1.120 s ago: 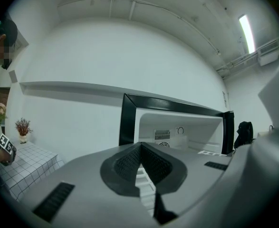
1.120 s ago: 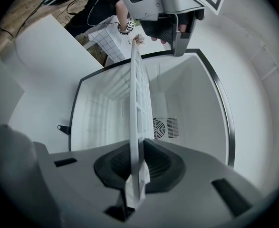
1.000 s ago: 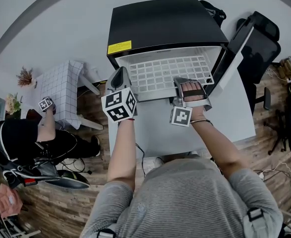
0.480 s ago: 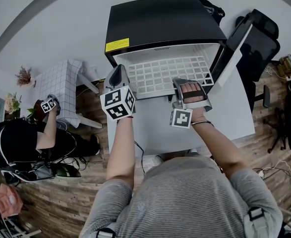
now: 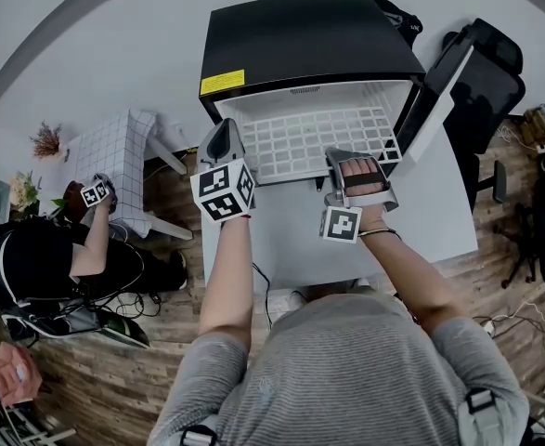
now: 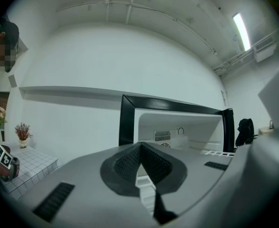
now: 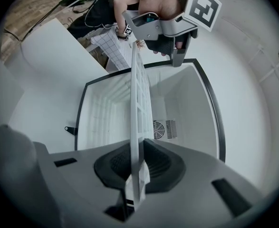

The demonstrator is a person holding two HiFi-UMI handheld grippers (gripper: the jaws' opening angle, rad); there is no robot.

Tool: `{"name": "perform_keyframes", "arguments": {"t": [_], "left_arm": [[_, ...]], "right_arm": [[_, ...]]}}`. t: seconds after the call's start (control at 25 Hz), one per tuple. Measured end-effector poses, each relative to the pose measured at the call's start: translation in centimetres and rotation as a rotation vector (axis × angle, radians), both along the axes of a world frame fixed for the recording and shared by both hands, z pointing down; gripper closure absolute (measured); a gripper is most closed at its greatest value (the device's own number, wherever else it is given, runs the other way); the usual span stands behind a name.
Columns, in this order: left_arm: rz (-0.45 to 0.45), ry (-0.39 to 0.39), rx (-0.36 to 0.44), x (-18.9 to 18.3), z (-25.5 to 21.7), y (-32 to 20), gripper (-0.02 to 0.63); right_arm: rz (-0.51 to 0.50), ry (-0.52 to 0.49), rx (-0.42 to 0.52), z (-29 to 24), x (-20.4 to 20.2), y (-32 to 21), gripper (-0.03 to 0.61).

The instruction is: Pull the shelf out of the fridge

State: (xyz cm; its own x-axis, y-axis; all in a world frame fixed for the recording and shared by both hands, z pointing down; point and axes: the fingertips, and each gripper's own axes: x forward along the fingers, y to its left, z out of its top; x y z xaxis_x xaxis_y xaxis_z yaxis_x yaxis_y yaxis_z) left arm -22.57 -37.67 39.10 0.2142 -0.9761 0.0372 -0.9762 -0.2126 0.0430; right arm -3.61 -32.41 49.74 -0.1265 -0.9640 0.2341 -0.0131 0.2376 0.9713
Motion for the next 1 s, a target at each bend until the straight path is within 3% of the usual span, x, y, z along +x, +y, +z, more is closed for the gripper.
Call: {"name": "perform_keyframes", "arguments": {"t": [1.0], "left_arm": [[0.003,0.011,-0.004,0.1,0.1,0.2,0.604]], "right_arm": [[-0.007,-0.033,-0.003,0.3,0.0,3.0,0.543]]}}
